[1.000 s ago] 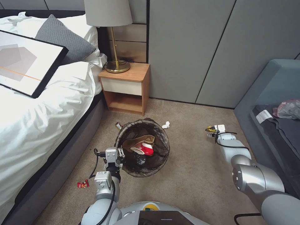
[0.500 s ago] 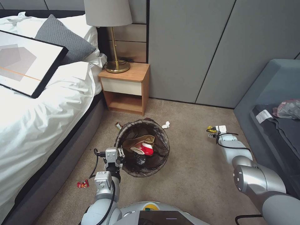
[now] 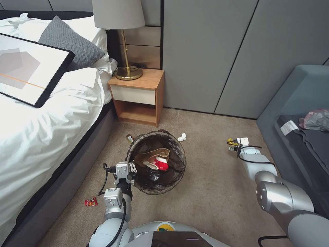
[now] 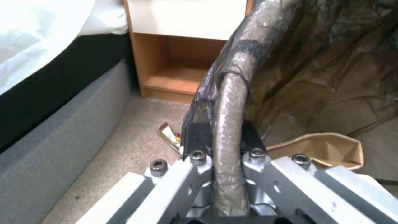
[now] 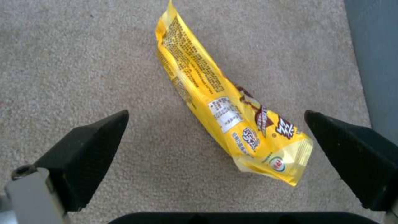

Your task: Pick up the trash bin, then pick up the garbage from the floor and place it into the trash bin.

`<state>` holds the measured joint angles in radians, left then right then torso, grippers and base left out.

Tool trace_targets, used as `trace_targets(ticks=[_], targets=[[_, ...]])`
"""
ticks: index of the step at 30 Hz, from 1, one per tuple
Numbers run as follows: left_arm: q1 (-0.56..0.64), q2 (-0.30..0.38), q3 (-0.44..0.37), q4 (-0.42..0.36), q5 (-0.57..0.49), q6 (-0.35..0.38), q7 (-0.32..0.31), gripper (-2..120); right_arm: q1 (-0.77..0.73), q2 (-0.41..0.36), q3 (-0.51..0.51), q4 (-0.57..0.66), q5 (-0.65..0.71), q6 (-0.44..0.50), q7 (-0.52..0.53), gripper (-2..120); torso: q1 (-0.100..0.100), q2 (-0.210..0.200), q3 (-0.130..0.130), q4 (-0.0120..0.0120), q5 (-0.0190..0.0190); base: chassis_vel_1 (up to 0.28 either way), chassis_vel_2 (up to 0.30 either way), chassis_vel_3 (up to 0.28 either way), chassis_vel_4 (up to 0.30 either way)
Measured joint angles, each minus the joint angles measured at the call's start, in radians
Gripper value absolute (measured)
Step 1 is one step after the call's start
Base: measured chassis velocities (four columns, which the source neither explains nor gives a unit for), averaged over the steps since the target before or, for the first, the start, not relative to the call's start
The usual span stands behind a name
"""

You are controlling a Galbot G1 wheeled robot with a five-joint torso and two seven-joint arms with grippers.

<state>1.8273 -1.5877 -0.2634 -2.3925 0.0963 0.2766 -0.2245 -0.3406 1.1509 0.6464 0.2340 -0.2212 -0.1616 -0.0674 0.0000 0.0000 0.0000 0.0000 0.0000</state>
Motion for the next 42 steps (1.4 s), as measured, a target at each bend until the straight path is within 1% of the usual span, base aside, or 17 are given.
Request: trace_targets(ticks=[28,31,37,42], targets=[[0.0,0.0,0.0,0.0,0.0,0.0,0.0,0,0.006,0.004,0.001,-0.004,0.015,0.007,-0.007,100,0.0,0.0,0.0,0.0,0.0,0.0,0.0,0.0,0.0],[0.0,0.0,0.0,0.0,0.0,0.0,0.0,0,0.004,0.01,-0.001,-0.003,0.109,-0.004,-0.019,100,0.0,0.0,0.0,0.0,0.0,0.0,0.0,0.0,0.0],[0.0,0.0,0.0,0.0,0.0,0.0,0.0,0,0.002,0.016,-0.001,-0.002,0.153,-0.027,-0.024,100,0.0,0.0,0.0,0.0,0.0,0.0,0.0,0.0,0.0],[0.0,0.0,0.0,0.0,0.0,0.0,0.0,0,-0.005,0.015,0.005,0.004,0.171,-0.056,-0.06,100,0.0,0.0,0.0,0.0002,-0.0001,0.0,0.0,0.0,0.0]])
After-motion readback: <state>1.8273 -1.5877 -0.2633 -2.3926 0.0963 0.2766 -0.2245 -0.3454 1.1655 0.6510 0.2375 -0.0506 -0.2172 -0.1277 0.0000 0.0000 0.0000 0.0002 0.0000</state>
